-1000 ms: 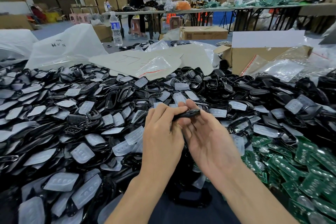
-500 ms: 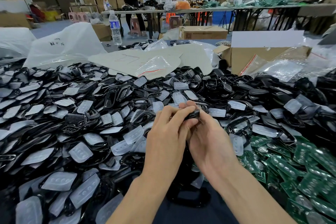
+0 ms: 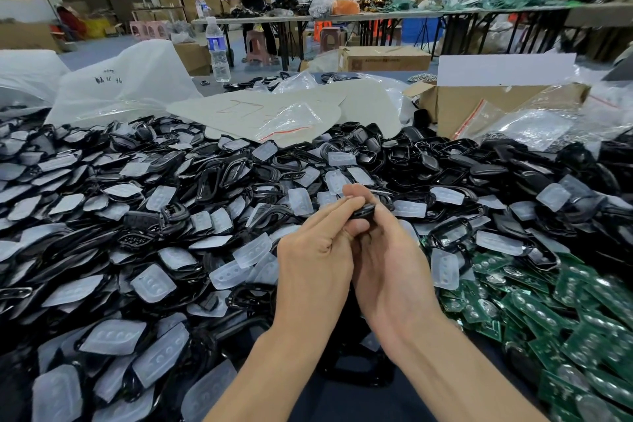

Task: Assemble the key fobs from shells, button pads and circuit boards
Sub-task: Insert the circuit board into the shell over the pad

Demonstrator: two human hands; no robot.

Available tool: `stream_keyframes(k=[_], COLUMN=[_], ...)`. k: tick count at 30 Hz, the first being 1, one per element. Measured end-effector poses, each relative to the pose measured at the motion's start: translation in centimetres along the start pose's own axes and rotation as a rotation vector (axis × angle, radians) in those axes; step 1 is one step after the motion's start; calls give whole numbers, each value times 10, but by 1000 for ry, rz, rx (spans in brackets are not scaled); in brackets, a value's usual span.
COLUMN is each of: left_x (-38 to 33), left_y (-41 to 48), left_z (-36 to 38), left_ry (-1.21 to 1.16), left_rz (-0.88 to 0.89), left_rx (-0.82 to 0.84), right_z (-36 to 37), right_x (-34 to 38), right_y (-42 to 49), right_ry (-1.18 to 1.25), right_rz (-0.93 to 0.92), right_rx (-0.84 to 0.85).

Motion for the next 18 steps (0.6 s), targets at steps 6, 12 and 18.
stream_keyframes(k=[6,12,18], left_x=[-2,-5,-5], left_y=[-1,-1,0], left_z=[-2,-1,2], left_ry=[108,107,154], left_rz=[72,115,135], left_rx=[-50,-90,-74], right_z=[0,1,0], right_x=[-3,-4,-3], right_y=[-1,-2,-3], right_ry=[-1,-2,-4], right_rz=[-12,-30,-36], right_rx=[19,39,46])
Point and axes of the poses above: each hand's wrist, its own y-axis towards the middle knuckle, its own z-axis out of the palm, x = y × z, the point moved 3 cm from there along y, towards the middle knuckle, and after that the axes turned 12 degrees about x, right-handed, at the moved point
